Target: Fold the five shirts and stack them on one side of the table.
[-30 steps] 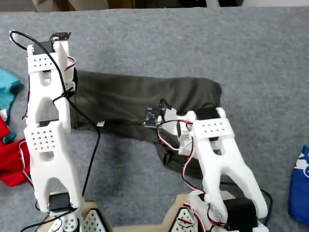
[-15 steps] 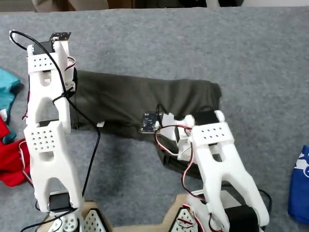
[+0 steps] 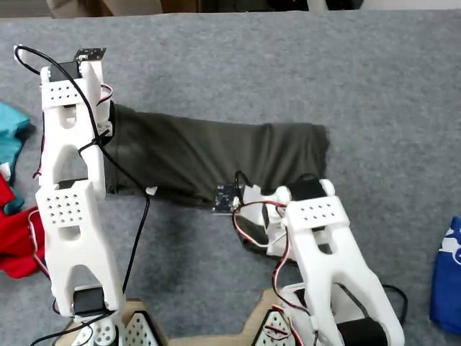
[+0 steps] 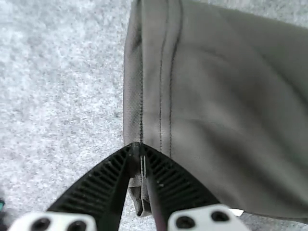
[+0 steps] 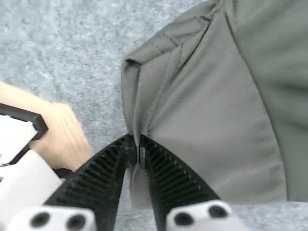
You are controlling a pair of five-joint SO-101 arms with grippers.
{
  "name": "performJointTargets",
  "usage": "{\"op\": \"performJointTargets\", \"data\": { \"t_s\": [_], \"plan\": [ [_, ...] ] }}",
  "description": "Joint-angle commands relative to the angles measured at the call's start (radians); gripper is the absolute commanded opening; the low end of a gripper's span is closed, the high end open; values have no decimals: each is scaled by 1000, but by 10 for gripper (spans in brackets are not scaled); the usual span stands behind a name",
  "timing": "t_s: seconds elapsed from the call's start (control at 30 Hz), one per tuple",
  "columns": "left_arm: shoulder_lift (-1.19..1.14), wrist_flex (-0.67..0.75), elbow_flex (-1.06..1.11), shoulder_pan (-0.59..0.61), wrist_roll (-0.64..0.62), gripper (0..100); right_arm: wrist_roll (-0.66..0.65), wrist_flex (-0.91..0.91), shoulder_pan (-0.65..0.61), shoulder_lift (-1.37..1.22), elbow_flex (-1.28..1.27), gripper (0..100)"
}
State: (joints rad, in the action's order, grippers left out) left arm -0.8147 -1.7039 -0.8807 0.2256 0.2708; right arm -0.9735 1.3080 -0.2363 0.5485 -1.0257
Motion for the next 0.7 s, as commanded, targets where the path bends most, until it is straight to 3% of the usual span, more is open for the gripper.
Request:
{"op": "performJointTargets", "data": {
  "t_s": [0.0, 0.23, 0.5, 0.67],
  "plan": [
    [28, 12, -15, 14, 3, 20, 5, -25, -16, 31, -38, 9],
    [28, 12, -15, 14, 3, 20, 5, -17, -15, 35, -21, 203],
    [28, 12, -15, 14, 2, 20, 8, -28, -61, 33, -44, 176],
    [28, 12, -15, 14, 2, 20, 11, -172, -90, 28, -168, 177]
  ]
}}
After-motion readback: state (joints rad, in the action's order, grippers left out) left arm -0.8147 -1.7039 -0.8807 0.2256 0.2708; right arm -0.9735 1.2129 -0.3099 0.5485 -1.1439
